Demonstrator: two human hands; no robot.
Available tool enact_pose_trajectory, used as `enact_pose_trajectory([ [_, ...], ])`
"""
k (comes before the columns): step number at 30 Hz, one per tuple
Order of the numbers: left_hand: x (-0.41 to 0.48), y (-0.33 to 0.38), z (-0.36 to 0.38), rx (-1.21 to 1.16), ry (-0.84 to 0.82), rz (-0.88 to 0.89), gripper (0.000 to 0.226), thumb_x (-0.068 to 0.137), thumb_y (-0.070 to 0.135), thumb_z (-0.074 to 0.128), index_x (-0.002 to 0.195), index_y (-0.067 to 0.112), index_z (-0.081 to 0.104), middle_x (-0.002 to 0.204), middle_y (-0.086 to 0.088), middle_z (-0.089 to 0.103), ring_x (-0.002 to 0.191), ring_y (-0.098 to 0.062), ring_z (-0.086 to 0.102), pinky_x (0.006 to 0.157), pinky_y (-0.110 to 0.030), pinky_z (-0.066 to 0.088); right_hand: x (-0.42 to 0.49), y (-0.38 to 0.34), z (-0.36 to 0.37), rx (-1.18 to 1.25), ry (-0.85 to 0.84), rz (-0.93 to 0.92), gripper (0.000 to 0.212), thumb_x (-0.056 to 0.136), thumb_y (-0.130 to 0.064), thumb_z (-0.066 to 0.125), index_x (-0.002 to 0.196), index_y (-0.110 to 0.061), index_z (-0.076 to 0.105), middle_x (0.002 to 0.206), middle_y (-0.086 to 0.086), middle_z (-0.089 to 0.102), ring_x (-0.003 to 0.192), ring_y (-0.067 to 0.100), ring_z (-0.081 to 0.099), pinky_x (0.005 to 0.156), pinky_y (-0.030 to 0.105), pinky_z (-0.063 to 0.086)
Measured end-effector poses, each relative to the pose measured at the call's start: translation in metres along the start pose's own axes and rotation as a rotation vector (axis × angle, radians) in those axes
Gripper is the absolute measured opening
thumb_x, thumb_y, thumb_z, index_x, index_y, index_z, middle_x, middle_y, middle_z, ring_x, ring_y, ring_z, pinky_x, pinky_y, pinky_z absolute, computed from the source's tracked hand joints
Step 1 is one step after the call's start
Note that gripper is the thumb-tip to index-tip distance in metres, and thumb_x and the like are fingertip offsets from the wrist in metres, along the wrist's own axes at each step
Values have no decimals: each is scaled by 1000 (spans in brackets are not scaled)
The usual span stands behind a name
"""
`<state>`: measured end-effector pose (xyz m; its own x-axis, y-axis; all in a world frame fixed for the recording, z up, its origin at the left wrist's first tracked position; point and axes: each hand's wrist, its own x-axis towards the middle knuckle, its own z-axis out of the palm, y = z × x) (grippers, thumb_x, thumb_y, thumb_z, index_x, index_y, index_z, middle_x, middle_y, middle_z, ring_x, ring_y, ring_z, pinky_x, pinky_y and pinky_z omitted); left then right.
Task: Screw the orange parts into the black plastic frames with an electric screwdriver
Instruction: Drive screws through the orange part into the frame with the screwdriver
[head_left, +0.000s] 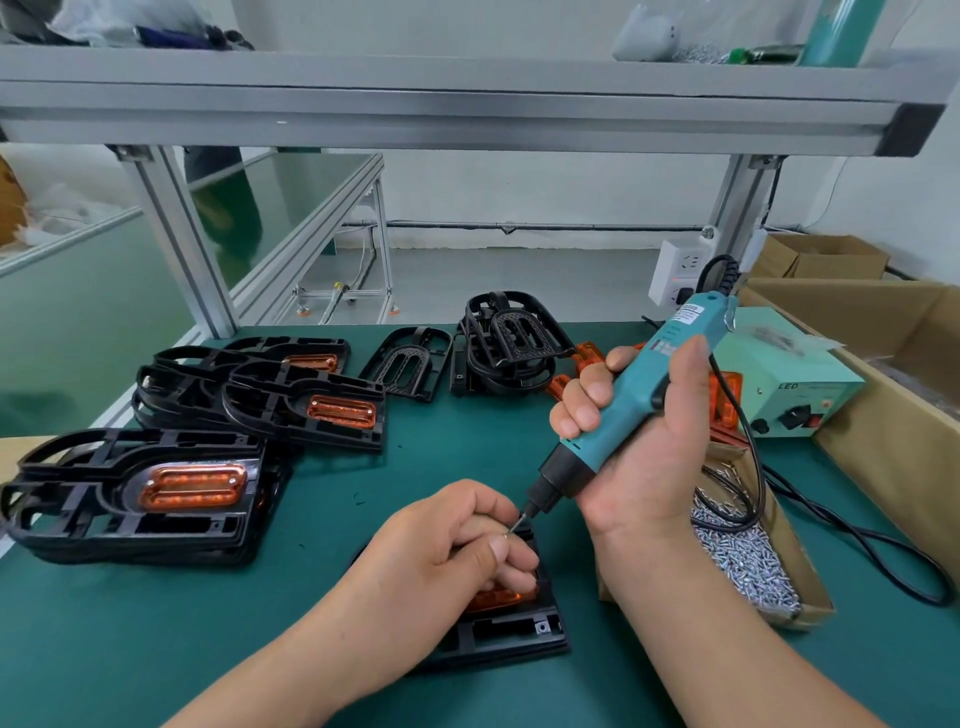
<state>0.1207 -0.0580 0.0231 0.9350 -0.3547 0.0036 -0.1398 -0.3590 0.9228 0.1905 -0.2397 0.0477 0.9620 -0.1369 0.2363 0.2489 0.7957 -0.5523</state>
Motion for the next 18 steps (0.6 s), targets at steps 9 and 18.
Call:
enact_pose_trajectory([
  [9,-2,-5,1,128,112,8,35,104,17,54,109,52,57,100,23,78,96,2,74,90,-31,55,-3,8,9,-35,81,-21,49,101,-65,54,90,-18,55,69,2,48,56,16,46,54,28,44],
  [18,-3,-3,-1,207,124,55,33,107,19,52,115,51,53,103,27,76,100,4,72,90,-27,54,-9,4,9,-54,133,-14,51,93,-69,67,92,-19,55,73,3,50,60,18,48,58,30,49],
])
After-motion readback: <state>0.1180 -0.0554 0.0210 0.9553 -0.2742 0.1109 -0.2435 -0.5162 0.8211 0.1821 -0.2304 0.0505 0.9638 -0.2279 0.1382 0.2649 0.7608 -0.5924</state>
